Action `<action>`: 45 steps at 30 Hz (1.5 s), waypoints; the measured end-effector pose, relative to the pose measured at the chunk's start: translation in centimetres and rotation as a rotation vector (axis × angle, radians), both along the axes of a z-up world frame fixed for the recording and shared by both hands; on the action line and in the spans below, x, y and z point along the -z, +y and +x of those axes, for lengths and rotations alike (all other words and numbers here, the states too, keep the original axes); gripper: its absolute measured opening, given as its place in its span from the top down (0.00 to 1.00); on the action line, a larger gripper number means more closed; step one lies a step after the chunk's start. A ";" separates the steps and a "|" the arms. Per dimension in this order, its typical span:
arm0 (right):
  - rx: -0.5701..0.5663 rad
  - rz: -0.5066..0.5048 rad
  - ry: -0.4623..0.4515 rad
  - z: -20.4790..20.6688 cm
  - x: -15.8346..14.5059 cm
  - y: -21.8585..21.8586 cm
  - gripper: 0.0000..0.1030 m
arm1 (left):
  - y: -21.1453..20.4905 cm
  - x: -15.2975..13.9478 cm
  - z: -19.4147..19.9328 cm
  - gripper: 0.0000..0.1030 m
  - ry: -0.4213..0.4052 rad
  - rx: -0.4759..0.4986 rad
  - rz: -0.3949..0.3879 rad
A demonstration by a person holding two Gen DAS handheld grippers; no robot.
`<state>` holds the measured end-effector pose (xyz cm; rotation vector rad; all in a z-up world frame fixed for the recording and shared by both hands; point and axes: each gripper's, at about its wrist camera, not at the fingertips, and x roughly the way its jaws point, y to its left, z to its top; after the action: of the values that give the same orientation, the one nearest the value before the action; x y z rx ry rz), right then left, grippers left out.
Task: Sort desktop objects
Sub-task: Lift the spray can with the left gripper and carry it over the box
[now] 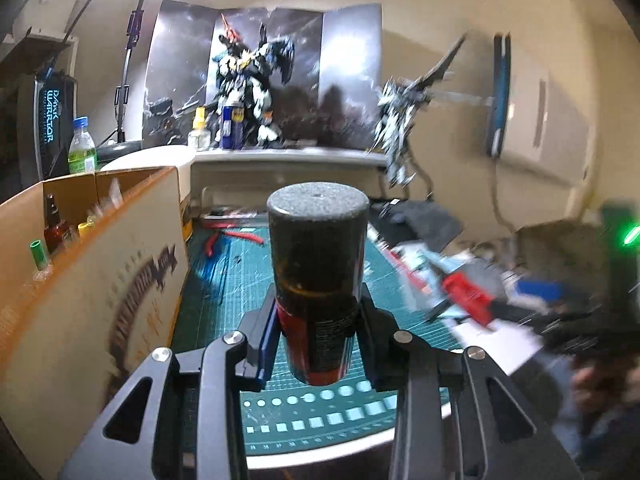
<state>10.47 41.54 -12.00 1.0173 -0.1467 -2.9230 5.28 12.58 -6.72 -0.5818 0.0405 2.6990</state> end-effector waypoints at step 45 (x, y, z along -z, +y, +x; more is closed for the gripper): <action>-0.309 -0.008 0.107 -7.3 -3.4 -10.0 0.21 | -19.8 4.2 -23.0 0.67 -0.718 -0.246 -0.169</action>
<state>3.19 31.51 -8.57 0.7983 0.0036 -2.6836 -17.68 -7.22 -10.89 -1.6610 0.0044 2.5533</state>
